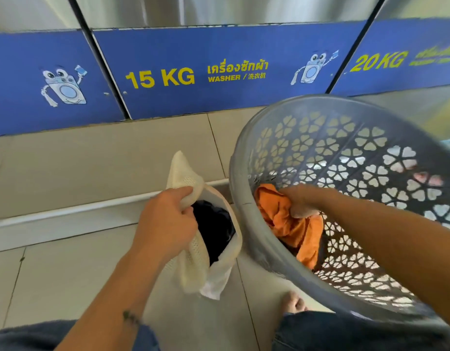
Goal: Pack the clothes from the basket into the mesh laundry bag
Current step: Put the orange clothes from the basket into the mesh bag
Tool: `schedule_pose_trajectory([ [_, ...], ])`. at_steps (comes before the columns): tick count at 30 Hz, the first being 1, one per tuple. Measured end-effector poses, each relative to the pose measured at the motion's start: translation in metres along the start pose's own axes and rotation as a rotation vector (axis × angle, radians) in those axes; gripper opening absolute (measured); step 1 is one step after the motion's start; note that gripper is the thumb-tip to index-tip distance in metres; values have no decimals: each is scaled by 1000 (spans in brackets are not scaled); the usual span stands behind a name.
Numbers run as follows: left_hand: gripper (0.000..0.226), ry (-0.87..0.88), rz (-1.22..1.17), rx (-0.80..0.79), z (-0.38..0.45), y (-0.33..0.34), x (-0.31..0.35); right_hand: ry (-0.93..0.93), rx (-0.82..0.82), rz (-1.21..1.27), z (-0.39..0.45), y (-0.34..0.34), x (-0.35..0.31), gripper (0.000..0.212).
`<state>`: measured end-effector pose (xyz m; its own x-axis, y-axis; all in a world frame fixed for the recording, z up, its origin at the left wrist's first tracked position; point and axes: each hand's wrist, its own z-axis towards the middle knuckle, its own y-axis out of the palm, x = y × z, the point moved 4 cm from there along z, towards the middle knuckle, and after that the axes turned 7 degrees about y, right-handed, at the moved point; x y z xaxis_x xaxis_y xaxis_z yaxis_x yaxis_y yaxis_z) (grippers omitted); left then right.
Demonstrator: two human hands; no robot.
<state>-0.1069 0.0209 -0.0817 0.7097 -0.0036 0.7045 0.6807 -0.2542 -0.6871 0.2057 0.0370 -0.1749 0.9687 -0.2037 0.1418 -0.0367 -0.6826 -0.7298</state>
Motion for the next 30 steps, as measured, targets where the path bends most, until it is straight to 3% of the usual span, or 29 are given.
schedule_pose_trajectory([
  [5, 44, 7, -84, 38, -17, -20, 1, -58, 210, 301, -81, -49, 12, 59],
  [12, 47, -111, -278, 80, -65, -51, -15, -182, 612, 760, -194, -98, 3, 43],
  [17, 52, -133, -391, 143, -90, -62, -29, -352, 824, 1002, -271, -136, -40, 55],
  [23, 53, -154, -499, 196, -99, -76, -37, -521, 874, 1274, -308, -139, -121, 54],
  [30, 39, -201, -657, 239, -103, -87, -54, -353, 658, 1256, -232, -43, -204, 29],
])
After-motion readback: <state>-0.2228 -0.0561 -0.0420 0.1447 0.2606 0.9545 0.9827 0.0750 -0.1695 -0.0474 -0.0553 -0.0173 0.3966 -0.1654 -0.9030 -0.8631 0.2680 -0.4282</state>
